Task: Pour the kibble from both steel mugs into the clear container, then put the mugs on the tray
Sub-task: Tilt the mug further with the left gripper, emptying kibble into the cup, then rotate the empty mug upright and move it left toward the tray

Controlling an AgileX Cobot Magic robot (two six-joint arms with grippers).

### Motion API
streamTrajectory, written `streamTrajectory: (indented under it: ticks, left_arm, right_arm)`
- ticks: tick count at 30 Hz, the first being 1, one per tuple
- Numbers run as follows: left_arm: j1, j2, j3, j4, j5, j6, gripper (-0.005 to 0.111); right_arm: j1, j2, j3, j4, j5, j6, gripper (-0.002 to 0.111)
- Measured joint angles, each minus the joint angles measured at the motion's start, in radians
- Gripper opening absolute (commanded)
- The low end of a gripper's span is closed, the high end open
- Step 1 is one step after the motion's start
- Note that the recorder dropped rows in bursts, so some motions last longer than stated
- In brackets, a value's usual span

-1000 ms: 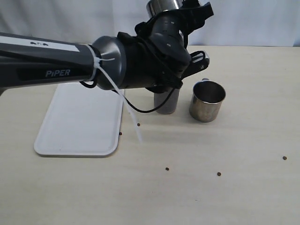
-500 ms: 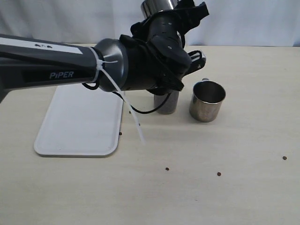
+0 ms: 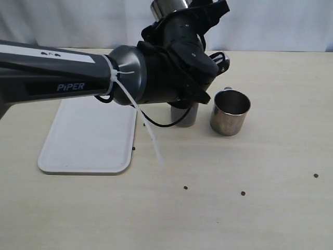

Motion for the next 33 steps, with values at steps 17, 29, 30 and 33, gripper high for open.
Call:
streamTrajectory:
  ticks: [17,29,30,33]
  left_arm:
    - [0.075,-0.217,0.0,-0.646,-0.194,-0.001,0.0]
    - [0.408,-0.289,0.0,-1.805,-0.16,0.712,0.0]
    - [0.439,-0.289,0.0,-1.899,-0.141,0.775,0.0]
    - [0.587,-0.289,0.033,-2.3,-0.07,1.059,0.0]
  right_arm:
    - [0.0,0.0,0.0,0.0,0.0,0.0,0.005]
    - [0.0,0.0,0.0,0.0,0.0,0.0,0.005]
    - [0.0,0.0,0.0,0.0,0.0,0.0,0.005]
    - [0.0,0.0,0.0,0.0,0.0,0.0,0.005]
